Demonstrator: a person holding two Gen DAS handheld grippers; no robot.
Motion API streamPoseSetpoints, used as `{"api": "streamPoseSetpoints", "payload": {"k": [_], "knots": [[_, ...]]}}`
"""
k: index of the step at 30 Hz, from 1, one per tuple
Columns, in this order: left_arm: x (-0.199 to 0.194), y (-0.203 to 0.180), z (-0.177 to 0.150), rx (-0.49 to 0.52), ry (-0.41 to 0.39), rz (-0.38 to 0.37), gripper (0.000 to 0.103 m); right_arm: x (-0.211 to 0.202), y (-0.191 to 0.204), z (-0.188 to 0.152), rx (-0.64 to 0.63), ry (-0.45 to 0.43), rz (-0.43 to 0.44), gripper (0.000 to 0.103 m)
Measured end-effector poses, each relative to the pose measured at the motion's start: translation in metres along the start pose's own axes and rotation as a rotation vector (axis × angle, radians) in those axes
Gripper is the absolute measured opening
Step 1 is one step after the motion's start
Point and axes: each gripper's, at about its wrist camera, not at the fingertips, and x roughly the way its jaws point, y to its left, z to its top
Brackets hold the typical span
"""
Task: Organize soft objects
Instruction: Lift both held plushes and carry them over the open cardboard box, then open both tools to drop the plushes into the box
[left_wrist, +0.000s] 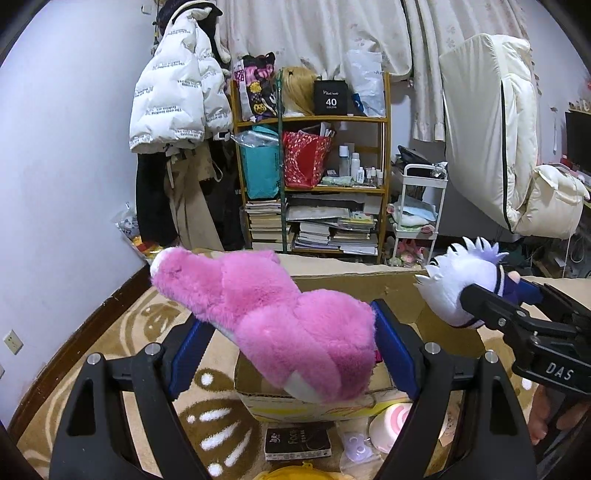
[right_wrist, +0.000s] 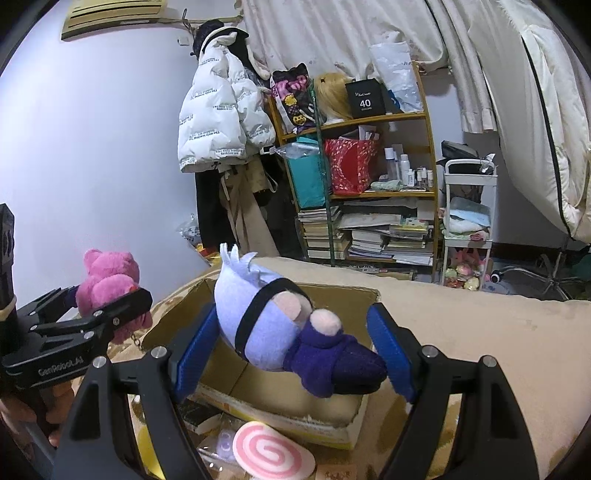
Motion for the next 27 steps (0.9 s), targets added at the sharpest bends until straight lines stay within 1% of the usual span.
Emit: {"api": "streamPoseSetpoints", "payload": {"k": [6, 11, 17, 27], "knots": [[0.009, 0.001, 0.000, -0.001, -0.003, -0.027, 0.083, 0.016, -0.005, 0.000, 0.005, 0.013, 0.017, 0.085], [0.025, 0.002, -0.005, -0.003, 0.038, -0.037, 0.083, 0.027, -0.012, -0.002, 0.019, 0.033, 0.026, 0.085], [0.036, -0.002, -0.010, 0.008, 0.079, -0.039, 0.083, 0.029, -0.022, -0.004, 0.074, 0.049, 0.051, 0.085], [0.048, -0.008, -0.012, 0.023, 0.121, -0.048, 0.084, 0.026, -0.020, -0.006, 0.082, 0.055, 0.074, 0.086]]}}
